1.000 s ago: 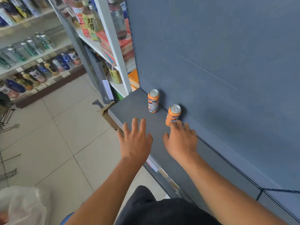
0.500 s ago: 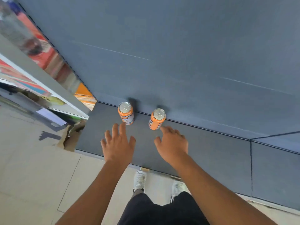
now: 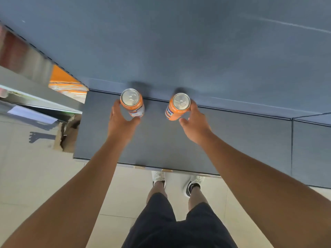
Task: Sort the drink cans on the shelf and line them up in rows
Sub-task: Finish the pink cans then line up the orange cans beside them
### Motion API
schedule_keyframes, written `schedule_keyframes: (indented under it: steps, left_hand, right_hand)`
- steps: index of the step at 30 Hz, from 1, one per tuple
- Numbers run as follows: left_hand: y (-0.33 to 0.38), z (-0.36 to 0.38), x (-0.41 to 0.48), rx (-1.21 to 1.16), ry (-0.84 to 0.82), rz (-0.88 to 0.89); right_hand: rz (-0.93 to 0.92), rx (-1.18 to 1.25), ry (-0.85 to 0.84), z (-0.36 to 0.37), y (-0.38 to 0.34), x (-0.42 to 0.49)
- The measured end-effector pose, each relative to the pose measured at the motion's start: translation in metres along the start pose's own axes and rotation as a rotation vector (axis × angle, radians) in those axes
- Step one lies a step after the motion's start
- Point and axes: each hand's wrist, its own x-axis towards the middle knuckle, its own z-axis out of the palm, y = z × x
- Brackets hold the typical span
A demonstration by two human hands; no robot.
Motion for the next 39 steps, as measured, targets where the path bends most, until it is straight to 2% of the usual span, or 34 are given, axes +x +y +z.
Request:
schedule_keyframes:
  steps: [7, 10, 16, 25, 31, 39]
  left_hand:
    - [-0.006, -0.001, 0.037, -0.216, -0.148, 0.05]
    - [-0.011, 0.006, 0.042, -0.226, -0.17, 0.094]
    - [-0.012, 0.005, 0.05, -0.16, -0.191, 0.11]
    - [0.026, -0.025, -0.034, -0.505, -0.314, -0.007]
    - [0.066, -0.039, -0.086, -0.754, -0.368, -0.044]
    - [0.121, -0.034, -0.132, -0.675, -0.424, -0.002]
  right_hand:
    - [-0.09, 0.179, -0.115, 0.003, 0.011, 0.039]
    - [-0.079, 0.314, -0.079, 0.014, 0.018, 0.045]
    - [0.018, 0.436, 0.01, 0.02, 0.009, 0.028]
    - [0.108, 0.578, 0.004, -0.009, -0.006, -0.037]
    - [0.116, 0.807, 0.064, -0.052, -0.021, -0.091]
    - [0.068, 0.962, 0.118, -0.085, -0.026, -0.142]
